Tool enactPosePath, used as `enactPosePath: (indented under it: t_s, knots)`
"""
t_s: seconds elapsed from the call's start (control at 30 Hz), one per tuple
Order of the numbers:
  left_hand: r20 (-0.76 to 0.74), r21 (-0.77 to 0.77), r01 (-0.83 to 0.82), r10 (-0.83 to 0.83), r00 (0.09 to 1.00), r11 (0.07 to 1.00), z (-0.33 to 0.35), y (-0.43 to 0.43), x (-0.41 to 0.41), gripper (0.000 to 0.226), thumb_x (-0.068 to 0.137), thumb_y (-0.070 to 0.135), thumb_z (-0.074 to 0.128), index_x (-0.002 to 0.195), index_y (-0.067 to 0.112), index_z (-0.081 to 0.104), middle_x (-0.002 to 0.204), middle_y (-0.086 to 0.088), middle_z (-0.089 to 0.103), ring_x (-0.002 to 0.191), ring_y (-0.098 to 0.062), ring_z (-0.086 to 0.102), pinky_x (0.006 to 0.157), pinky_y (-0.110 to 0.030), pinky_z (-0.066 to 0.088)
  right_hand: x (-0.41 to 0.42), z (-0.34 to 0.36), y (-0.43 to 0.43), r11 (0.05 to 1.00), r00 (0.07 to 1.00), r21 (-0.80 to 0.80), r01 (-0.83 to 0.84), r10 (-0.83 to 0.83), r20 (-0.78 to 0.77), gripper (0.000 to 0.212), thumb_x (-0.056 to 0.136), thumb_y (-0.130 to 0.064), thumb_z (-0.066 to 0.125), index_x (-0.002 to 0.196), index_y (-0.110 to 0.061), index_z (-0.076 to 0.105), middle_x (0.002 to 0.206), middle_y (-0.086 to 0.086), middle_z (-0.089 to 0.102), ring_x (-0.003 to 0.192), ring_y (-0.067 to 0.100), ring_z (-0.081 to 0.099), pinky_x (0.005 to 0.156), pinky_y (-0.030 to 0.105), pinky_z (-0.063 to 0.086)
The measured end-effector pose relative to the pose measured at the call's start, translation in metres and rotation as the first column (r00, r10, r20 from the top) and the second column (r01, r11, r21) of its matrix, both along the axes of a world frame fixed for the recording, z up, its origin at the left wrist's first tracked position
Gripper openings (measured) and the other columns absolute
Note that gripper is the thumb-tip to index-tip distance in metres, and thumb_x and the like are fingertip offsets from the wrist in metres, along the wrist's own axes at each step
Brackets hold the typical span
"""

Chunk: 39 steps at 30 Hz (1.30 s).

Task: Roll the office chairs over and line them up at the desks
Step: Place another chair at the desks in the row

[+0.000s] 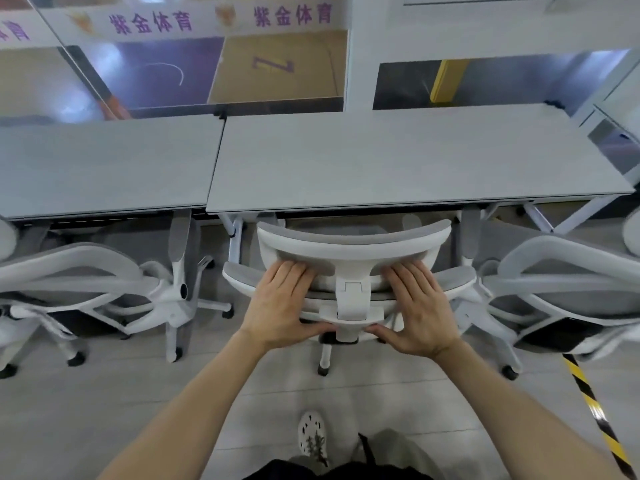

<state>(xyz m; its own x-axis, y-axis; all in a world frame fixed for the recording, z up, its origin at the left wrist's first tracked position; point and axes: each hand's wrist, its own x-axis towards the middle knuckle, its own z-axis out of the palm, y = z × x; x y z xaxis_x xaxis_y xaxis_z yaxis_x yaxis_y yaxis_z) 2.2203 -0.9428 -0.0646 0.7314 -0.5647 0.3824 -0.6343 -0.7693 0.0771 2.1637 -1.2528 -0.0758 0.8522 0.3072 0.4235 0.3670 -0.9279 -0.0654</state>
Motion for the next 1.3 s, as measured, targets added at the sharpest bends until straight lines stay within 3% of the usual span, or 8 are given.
enactPosePath:
  t_s: [0.67,0.97,1.3]
  knots:
    - [0.041,0.05,-0.025,0.023,0.999,0.998,0.001,-0.004,0.04,0.101,0.082,0.091,0.069,0.133,0.004,0.069,0.133,-0.011,0.067,0.123,-0.037,0.063,0.122,-0.052,0.04,0.047,-0.003,-0.005,0.999,0.999,0.024,-0.027,0.027,-0.022,0.104,0.086,-0.083,0.069,0.144,0.003,0.063,0.145,0.019,0.064,0.139,0.042,0.058,0.13,0.058,0.035]
    - [0.034,0.017,-0.019,0.018,0.999,1.0,0.0,-0.007,0.027,0.097,0.082,0.092,0.068,0.128,0.006,0.07,0.125,-0.009,0.067,0.113,-0.035,0.063,0.111,-0.049,0.046,0.038,0.0,-0.005,0.998,0.999,0.048,-0.047,0.047,-0.01,0.104,0.085,-0.081,0.073,0.143,0.005,0.062,0.143,0.019,0.063,0.137,0.043,0.058,0.131,0.058,0.033]
    - [0.057,-0.008,-0.06,0.061,0.997,0.998,-0.001,-0.002,0.015,0.097,0.08,0.093,0.068,0.124,0.007,0.071,0.121,-0.008,0.066,0.109,-0.034,0.061,0.109,-0.048,0.047,0.038,0.0,-0.003,0.994,0.996,0.061,-0.087,0.087,-0.008,0.104,0.084,-0.08,0.074,0.144,0.004,0.062,0.144,0.018,0.063,0.139,0.043,0.057,0.131,0.057,0.032]
